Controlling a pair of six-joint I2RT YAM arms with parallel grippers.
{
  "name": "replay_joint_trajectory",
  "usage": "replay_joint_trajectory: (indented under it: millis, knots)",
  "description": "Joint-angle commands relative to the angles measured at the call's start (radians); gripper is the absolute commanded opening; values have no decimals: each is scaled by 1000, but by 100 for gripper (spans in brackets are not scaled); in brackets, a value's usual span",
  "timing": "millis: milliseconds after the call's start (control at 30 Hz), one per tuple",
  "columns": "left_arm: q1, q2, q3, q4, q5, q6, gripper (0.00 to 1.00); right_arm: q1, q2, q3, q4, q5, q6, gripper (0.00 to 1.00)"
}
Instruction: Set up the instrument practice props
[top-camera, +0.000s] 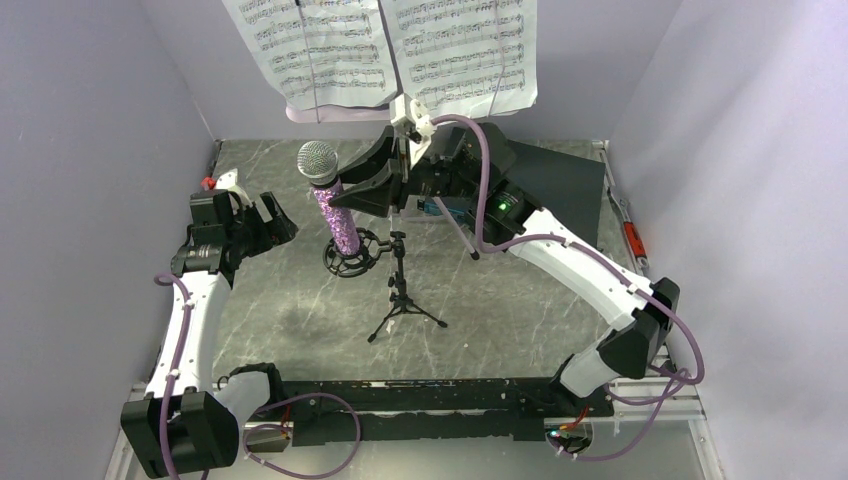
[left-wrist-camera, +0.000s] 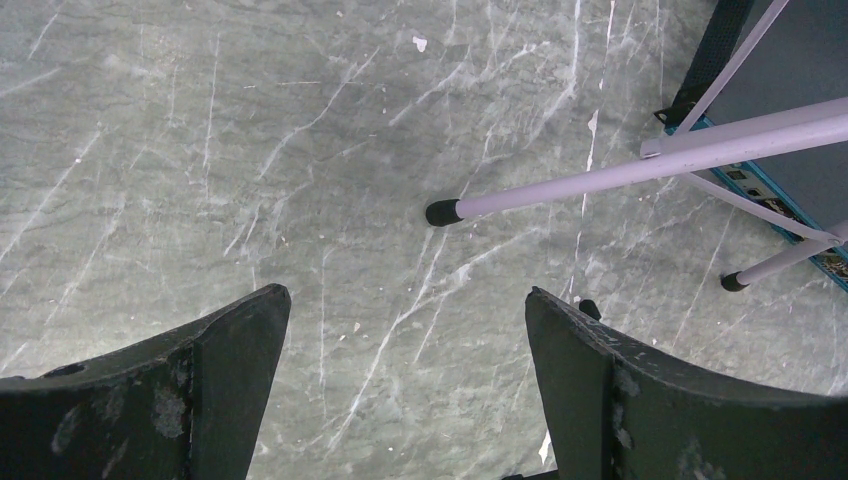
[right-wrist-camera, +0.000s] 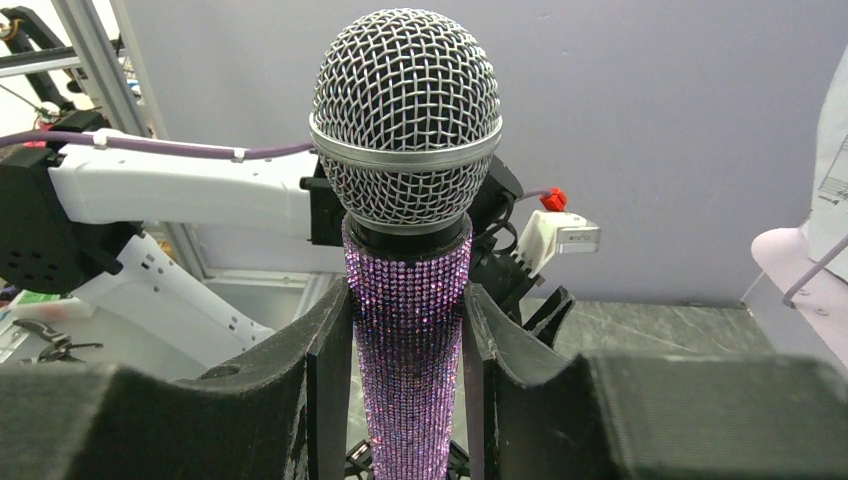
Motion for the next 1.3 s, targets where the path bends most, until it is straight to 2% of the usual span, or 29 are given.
replay_joint_trajectory:
  millis: [0, 200, 600, 800, 1100, 1267]
  knots:
    - [0, -15, -2, 26, 9, 5, 94, 0, 14, 39, 24, -28, 1, 0]
    - [1, -14, -3, 26, 11, 5, 94, 1, 47, 71, -32, -36, -26, 0]
    - [7, -5, -1, 37, 29, 3, 94, 1, 35, -15, -10, -54, -36, 0]
    - [13, 2, -2, 43, 38, 2, 94, 6, 14, -40, -55, -133, -92, 0]
    - [23, 3, -4, 55, 60, -6, 94, 10, -8, -81, -105, -106, -151, 0]
    - [24, 5, -7, 49, 65, -7, 94, 10, -36, -152, -52, -79, -139, 0]
